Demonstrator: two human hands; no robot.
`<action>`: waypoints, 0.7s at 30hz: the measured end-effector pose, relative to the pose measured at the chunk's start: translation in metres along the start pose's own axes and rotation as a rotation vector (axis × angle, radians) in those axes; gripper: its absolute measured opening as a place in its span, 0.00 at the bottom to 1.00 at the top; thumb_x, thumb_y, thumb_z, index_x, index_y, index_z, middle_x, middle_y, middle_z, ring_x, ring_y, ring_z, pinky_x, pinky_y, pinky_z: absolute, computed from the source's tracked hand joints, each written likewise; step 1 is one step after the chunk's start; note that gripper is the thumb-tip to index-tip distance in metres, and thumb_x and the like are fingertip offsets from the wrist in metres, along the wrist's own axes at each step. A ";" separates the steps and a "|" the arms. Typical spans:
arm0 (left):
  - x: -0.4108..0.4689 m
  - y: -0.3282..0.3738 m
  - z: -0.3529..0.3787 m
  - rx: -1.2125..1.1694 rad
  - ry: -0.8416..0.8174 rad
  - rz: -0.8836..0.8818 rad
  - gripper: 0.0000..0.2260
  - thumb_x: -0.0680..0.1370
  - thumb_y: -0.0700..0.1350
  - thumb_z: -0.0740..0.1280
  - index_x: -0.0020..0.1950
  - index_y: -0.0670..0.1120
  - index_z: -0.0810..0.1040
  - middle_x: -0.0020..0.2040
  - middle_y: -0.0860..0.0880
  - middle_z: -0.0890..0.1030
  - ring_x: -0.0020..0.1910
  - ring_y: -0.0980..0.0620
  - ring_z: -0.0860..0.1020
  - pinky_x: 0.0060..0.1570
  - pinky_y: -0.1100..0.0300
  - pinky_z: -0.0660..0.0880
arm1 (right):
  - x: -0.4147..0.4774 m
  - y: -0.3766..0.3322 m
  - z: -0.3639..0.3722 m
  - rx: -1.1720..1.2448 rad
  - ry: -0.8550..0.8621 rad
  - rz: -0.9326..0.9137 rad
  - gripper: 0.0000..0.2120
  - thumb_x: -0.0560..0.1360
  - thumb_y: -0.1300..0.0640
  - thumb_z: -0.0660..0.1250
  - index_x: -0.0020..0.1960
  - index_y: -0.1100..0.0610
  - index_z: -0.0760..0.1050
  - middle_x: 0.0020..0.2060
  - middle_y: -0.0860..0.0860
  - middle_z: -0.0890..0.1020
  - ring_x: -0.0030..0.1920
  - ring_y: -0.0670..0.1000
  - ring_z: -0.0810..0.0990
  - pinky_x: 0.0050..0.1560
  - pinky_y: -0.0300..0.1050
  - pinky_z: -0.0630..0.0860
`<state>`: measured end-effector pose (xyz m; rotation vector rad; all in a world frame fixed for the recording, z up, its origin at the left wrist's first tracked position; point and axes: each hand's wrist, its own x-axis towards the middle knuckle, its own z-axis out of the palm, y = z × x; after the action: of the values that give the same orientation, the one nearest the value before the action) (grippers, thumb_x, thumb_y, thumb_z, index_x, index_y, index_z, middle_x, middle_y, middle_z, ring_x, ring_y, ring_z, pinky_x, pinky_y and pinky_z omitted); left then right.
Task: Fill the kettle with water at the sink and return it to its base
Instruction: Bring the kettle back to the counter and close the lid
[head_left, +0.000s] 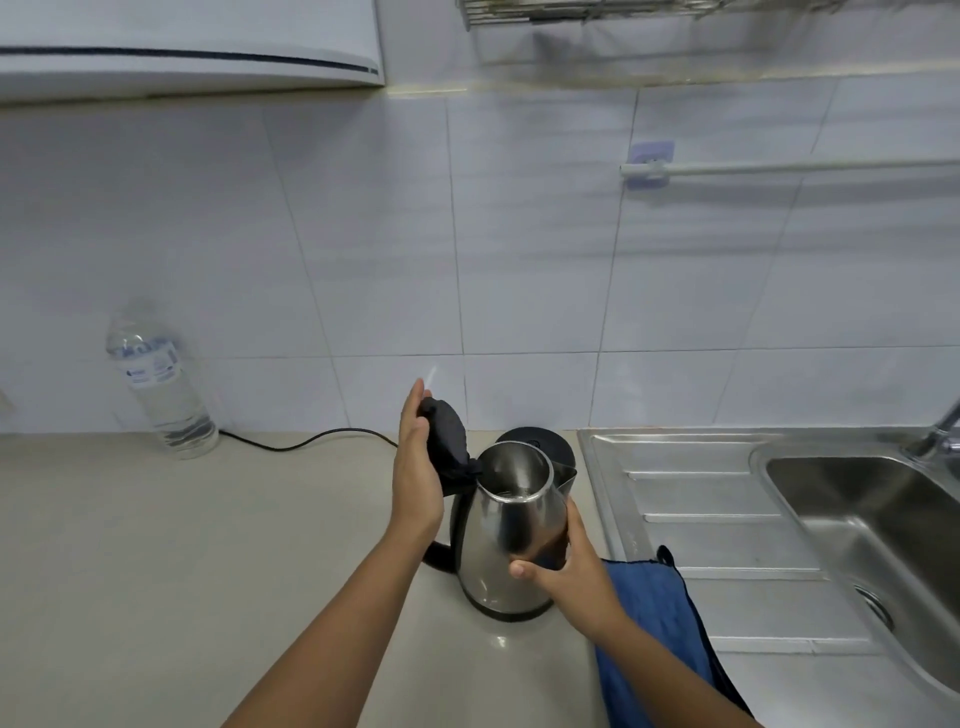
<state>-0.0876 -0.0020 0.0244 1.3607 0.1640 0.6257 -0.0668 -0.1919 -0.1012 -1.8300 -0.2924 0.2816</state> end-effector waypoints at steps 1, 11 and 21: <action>0.001 0.003 0.005 0.063 -0.039 0.021 0.18 0.81 0.49 0.52 0.70 0.62 0.66 0.70 0.56 0.71 0.67 0.63 0.69 0.70 0.56 0.64 | 0.000 0.000 0.000 -0.001 0.001 0.000 0.58 0.56 0.34 0.82 0.77 0.31 0.52 0.69 0.32 0.72 0.71 0.45 0.70 0.71 0.53 0.71; 0.002 -0.010 0.033 0.555 -0.238 0.190 0.18 0.75 0.65 0.59 0.64 0.66 0.67 0.65 0.67 0.69 0.66 0.68 0.66 0.61 0.71 0.63 | 0.000 -0.003 -0.002 0.002 0.002 -0.045 0.47 0.60 0.39 0.82 0.67 0.21 0.55 0.67 0.31 0.72 0.68 0.39 0.71 0.63 0.39 0.71; 0.009 -0.020 0.040 0.678 -0.359 0.113 0.04 0.77 0.57 0.56 0.46 0.63 0.69 0.65 0.64 0.72 0.64 0.61 0.69 0.60 0.62 0.64 | 0.000 -0.002 -0.002 -0.015 0.006 -0.010 0.54 0.62 0.41 0.82 0.79 0.37 0.53 0.72 0.37 0.71 0.72 0.46 0.70 0.71 0.54 0.73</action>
<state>-0.0557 -0.0331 0.0165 2.1257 0.0036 0.4180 -0.0663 -0.1935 -0.0992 -1.8432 -0.3006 0.2676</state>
